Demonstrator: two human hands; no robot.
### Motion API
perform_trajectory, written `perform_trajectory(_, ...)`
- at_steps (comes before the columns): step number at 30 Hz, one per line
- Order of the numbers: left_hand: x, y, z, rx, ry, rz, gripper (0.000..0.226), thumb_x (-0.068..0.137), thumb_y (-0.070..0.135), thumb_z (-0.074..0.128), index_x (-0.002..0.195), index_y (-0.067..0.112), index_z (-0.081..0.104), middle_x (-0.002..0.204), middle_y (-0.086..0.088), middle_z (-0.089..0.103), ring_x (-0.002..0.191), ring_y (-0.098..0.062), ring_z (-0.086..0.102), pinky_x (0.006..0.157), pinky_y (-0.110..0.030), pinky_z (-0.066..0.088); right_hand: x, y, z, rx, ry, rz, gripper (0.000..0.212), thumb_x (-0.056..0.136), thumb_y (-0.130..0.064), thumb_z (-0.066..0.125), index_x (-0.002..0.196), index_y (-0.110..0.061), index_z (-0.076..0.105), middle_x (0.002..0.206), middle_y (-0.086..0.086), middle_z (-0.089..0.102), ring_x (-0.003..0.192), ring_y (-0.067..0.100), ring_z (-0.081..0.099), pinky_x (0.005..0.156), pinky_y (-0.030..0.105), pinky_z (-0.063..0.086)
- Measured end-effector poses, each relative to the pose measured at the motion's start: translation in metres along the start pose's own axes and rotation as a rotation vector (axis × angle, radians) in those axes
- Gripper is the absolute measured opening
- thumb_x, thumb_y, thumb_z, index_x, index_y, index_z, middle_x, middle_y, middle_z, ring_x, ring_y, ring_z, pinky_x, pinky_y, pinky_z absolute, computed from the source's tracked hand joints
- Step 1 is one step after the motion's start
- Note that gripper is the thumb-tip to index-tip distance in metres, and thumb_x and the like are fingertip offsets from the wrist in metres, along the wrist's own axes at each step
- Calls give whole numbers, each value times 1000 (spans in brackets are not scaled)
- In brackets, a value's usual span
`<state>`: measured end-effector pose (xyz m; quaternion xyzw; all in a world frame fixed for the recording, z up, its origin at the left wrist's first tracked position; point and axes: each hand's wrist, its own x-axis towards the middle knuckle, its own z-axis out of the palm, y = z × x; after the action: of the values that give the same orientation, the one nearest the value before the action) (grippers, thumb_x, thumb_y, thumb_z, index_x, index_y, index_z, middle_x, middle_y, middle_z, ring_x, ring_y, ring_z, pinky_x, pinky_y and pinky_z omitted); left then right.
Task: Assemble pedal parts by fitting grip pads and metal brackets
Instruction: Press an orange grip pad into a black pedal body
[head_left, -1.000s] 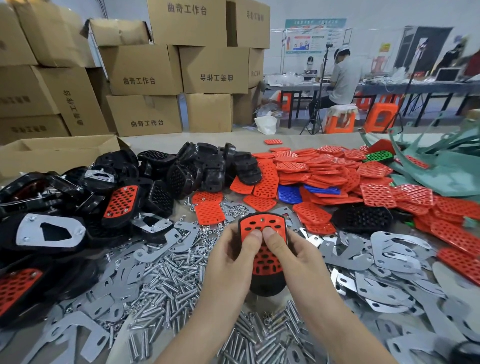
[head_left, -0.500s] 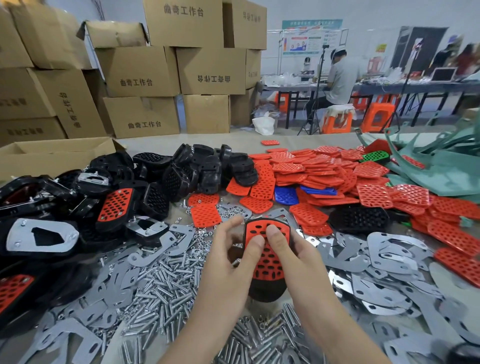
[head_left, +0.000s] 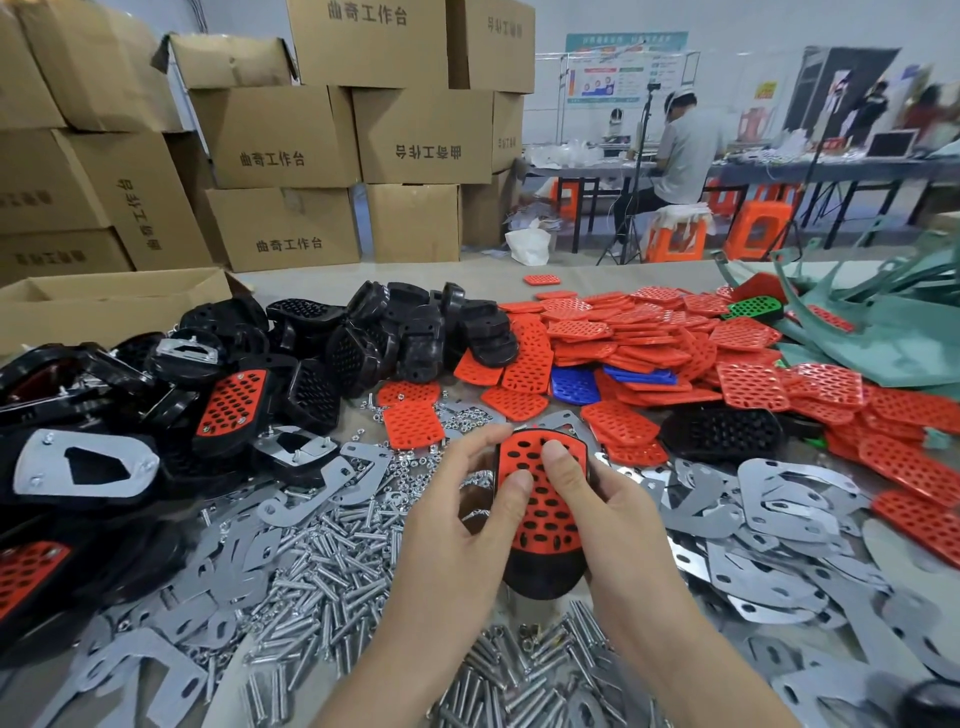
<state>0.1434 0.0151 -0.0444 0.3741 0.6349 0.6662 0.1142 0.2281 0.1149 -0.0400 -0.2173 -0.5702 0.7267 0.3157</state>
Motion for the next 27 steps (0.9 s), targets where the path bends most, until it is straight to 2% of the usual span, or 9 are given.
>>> perform_trajectory(3,1,1,-1,-49,13,-10,28,89,43,63,115,54,61,114,21,68,105,-6,68,84,-29,58,2,-1,-2,7,-41,3,32,79,-54,82,105,-36,80,104,2,81,98,19,77,81,27,61)
perform_trajectory(6,1,4,-3,-131,15,-20,27,88,39,65,112,50,64,112,15,71,100,-8,71,77,-21,58,4,0,-5,1,-63,9,27,80,-41,74,106,-34,80,106,4,80,101,22,77,90,37,60)
perform_trajectory(8,1,5,-3,-156,11,-24,26,89,35,65,112,48,65,111,14,71,99,-8,71,75,-19,57,4,1,-5,-1,-70,1,26,81,-39,73,106,-34,80,105,4,80,100,22,77,91,38,58)
perform_trajectory(14,0,5,-3,-178,-1,-35,26,93,29,66,112,47,65,111,17,70,101,-8,71,77,-23,59,5,3,-7,4,-80,-4,25,81,-40,73,104,-36,80,105,1,80,99,19,77,87,34,56)
perform_trajectory(25,1,3,-4,-135,11,-19,33,97,17,66,105,48,65,112,14,71,104,-9,69,81,-22,57,6,9,-8,-15,-59,-24,27,81,-44,73,105,-34,80,105,2,80,100,22,76,92,41,59)
perform_trajectory(27,1,1,-4,-128,9,-14,34,96,11,65,103,45,65,113,11,72,107,-9,68,83,-20,55,6,8,-7,-42,-58,-52,26,82,-45,74,104,-34,79,104,1,80,98,19,77,85,34,60)
